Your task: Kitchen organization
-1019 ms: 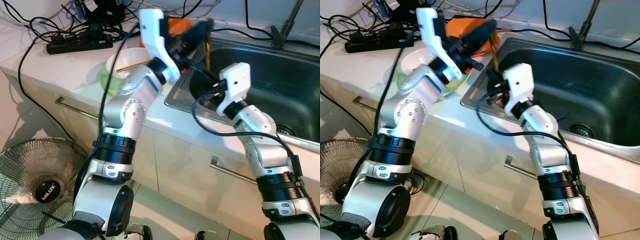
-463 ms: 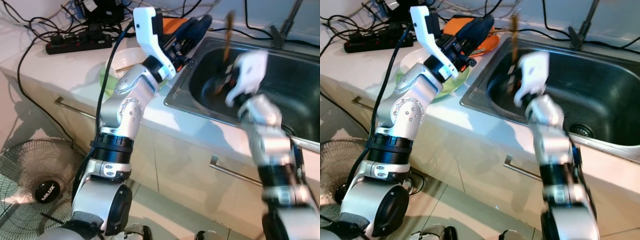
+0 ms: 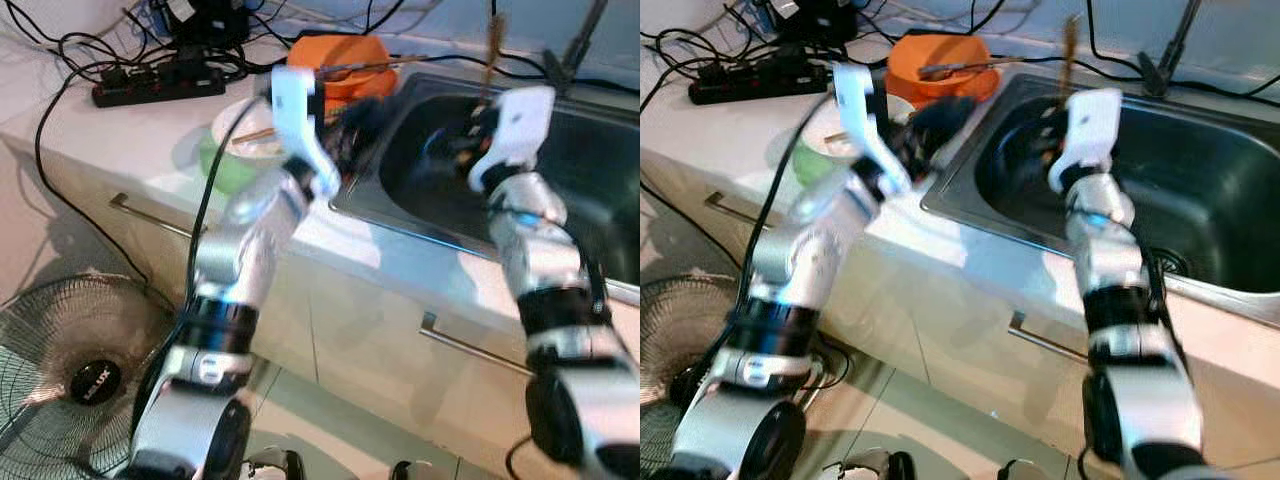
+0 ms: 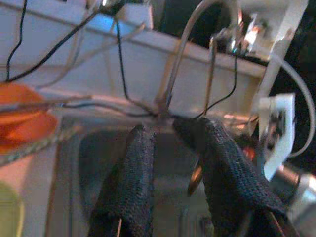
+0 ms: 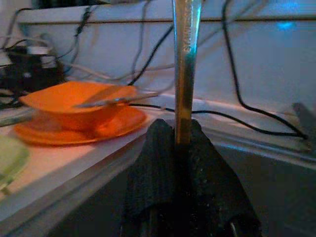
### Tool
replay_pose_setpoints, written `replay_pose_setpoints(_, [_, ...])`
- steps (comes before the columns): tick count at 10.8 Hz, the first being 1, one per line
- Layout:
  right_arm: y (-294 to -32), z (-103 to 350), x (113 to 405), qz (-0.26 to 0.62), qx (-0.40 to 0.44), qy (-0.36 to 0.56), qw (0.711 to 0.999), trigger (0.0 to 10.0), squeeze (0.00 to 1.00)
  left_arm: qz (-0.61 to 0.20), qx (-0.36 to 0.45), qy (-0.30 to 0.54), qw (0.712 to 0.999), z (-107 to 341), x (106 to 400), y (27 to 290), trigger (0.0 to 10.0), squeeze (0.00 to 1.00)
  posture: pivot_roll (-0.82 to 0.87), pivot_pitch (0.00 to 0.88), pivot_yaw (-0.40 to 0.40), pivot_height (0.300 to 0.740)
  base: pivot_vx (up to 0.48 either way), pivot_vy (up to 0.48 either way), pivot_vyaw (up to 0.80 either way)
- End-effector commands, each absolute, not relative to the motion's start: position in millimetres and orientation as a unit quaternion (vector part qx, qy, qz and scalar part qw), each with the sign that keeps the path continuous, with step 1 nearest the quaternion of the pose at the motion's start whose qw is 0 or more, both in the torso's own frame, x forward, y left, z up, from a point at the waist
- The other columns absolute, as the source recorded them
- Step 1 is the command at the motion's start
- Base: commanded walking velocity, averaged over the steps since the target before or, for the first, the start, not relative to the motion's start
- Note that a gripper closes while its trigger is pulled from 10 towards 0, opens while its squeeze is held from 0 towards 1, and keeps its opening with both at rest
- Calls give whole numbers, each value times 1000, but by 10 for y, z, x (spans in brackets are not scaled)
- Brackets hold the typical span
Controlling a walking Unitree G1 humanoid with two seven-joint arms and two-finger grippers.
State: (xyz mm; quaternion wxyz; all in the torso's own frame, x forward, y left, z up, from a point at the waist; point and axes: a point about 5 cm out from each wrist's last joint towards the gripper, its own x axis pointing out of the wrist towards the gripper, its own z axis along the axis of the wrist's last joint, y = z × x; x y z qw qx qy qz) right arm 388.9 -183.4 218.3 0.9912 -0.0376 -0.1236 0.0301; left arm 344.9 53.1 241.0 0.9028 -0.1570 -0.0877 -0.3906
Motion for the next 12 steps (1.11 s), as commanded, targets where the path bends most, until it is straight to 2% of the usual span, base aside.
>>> replay_pose_setpoints(1, [-1942,2164,3949,-8,-31,-109,994,10000,0,-382,-136,-63,912,2314,3424,539,10000,0,29,61,85,740,0,0,0])
replay_pose_setpoints(4, [-2030,2051,4037,-33,-41,-57,997,10000,0,-366,-97,11,926,1972,3326,536,10000,0,46,69,75,740,0,0,0])
replay_pose_setpoints(7, [-2020,1963,4067,-37,-51,-21,998,10000,0,-375,-75,55,923,1811,3223,502,10000,0,60,72,67,740,0,0,0])
replay_pose_setpoints(8, [-2011,1908,4067,-37,-57,-5,998,10000,0,-372,-41,79,924,1720,3204,516,10000,0,70,70,62,740,0,0,0])
replay_pose_setpoints(12, [-1996,1714,4035,-43,-73,42,995,10000,0,-383,-14,99,918,1666,3140,494,10000,0,90,68,60,740,0,0,0])
